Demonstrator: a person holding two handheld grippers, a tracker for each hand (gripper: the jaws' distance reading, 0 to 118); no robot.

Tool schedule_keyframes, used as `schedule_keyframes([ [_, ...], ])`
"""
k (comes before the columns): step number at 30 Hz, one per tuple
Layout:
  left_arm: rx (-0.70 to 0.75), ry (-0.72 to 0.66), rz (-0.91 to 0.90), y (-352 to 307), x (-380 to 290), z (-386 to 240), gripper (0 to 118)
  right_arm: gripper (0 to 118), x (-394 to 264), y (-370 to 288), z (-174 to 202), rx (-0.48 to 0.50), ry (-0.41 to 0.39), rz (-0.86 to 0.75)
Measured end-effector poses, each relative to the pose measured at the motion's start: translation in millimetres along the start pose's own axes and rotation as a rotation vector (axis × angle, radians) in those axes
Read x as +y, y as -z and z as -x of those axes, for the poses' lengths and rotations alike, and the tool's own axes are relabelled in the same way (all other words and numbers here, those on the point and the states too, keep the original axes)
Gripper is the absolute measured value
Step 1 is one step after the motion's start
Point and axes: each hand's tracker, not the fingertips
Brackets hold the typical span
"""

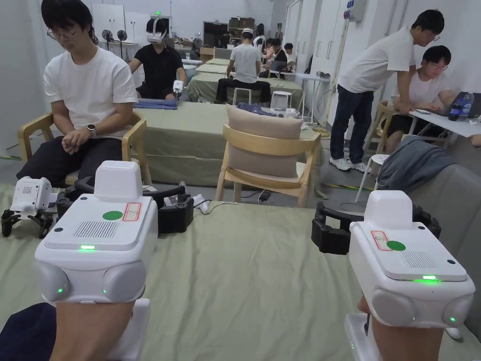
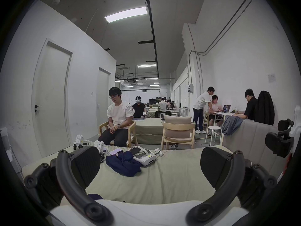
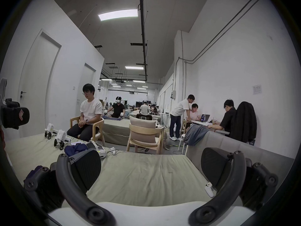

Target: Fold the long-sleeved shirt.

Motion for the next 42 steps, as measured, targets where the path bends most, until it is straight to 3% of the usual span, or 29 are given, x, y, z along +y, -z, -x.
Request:
schedule_keyframes([
  [10,0.009,0.056,-0.015,-2.9,-0.2,-6.6,111,118,1.7,-2.1,-0.3,-0.004,-0.004,-0.007],
  [24,0.007,0.027,-0.02,-3.4,3.9,-5.5,111,118,6.1,-6.5,0.1,-0.007,-0.037,-0.03],
  [31,0.011,0.015,-0.027,-5.4,5.0,-3.8,109,117,6.6,-8.3,-1.3,-0.002,-0.017,-0.034],
  [32,-0.001,0.016,-0.024,-6.7,4.9,-3.0,101,102,6.4,-9.0,-2.1,-0.003,-0.013,-0.037],
  [33,-0.027,0.014,-0.032,-8.7,4.5,-1.7,83,73,5.9,-10.2,-2.5,0.0,-0.005,-0.044],
  [34,-0.05,0.003,-0.044,-10.7,4.1,-1.8,74,73,5.5,-12.2,-3.0,0.004,-0.005,-0.051],
  [35,-0.046,0.006,-0.04,-11.6,4.1,-1.8,60,57,5.6,-12.6,-2.9,0.021,-0.009,-0.052],
  [37,-0.022,0.021,-0.012,-8.2,2.3,-3.1,7,0,5.0,-11.4,-0.4,0.01,-0.009,-0.036],
  [40,-0.052,0.007,0.002,-9.4,-5.3,1.6,3,0,1.4,-15.2,-1.3,0.042,0.01,-0.045],
  [42,-0.023,0.016,0.035,-8.5,-14.6,8.1,3,0,-2.0,-15.4,8.2,0.023,-0.027,-0.05],
])
